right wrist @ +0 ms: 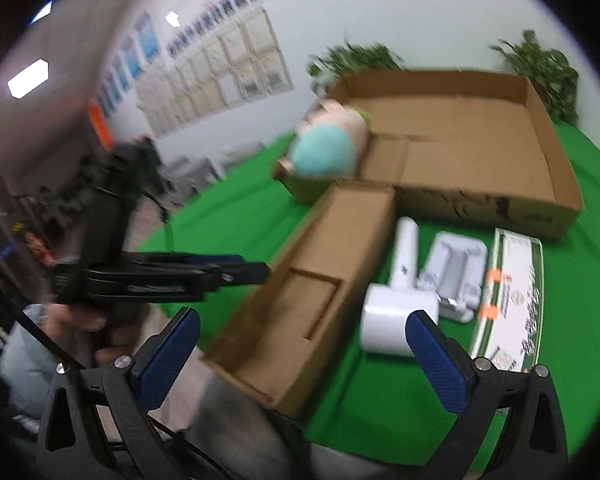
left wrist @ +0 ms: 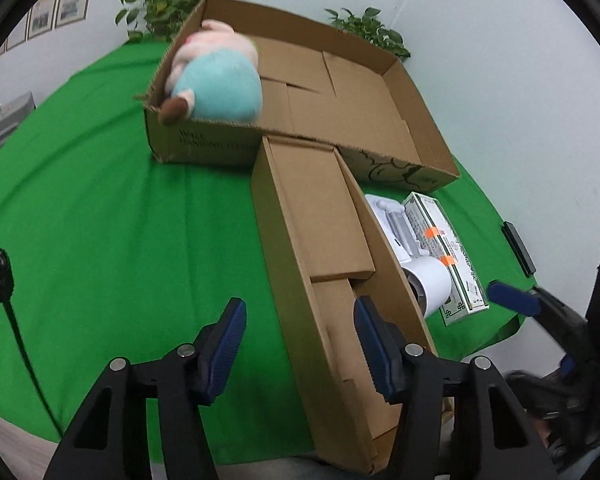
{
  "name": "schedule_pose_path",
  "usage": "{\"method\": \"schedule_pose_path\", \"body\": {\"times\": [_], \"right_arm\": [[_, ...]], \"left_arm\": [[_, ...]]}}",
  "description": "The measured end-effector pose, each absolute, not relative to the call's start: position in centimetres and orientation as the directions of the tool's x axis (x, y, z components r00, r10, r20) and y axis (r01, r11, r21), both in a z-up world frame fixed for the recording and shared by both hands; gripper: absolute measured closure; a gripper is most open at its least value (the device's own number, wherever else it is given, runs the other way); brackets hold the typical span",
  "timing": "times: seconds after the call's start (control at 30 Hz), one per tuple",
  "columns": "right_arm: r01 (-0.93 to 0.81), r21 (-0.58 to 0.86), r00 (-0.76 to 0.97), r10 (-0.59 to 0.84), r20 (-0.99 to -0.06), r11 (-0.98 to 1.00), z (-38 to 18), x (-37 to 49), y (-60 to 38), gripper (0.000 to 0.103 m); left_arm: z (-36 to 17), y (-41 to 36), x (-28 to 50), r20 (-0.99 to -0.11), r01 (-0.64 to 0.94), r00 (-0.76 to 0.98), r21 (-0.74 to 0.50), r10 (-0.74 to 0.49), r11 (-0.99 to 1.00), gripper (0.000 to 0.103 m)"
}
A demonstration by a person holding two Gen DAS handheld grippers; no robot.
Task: Organize objects
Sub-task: 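Grasp the long narrow cardboard tray with the left gripper, then lift the cardboard tray and lower it into the box beside the pig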
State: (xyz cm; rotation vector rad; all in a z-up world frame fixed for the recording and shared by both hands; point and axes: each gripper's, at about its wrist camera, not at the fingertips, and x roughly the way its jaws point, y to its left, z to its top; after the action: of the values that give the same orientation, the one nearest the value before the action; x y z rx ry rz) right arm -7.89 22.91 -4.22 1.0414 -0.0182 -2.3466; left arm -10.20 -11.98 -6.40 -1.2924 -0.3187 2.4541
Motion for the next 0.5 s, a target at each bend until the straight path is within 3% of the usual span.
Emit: {"method": "schedule_pose_path", "body": {"times": [0.13,0.33,0.4,0.5], "right_arm": [[0.399,0.237,-0.479,-0.422,-0.77,-0.886,-6.7,-9.5,22.2,0.03],[0.389,0.211,-0.485,-0.394,-0.781,-0.897,-7.0,-8.5,21.8,0.059],[0.388,0.219,-0.475,-0.398,-0.784,-0.895,-7.3,-8.6,21.6,0.063],[0.395,0.224,-0.463,-0.404,-0.789,-0.891,-7.5,-8.8,20.9,0.073]], "left_arm": [[-8.0,-10.8,-11.2,-0.775,-0.19,-0.481,-0.366,0.411,-0.911,0.056],[-9.3,-9.8,-11.1,-0.796,-0.19,-0.448,-0.36,0.407,-0.914,0.069],[-9.3,-10.1,-11.2,-0.794,-0.179,-0.45,-0.369,0.409,-0.912,0.077],[-9.1,-10.4,-11.0,-0.792,-0.169,-0.456,-0.371,0.406,-0.913,0.079]]}}
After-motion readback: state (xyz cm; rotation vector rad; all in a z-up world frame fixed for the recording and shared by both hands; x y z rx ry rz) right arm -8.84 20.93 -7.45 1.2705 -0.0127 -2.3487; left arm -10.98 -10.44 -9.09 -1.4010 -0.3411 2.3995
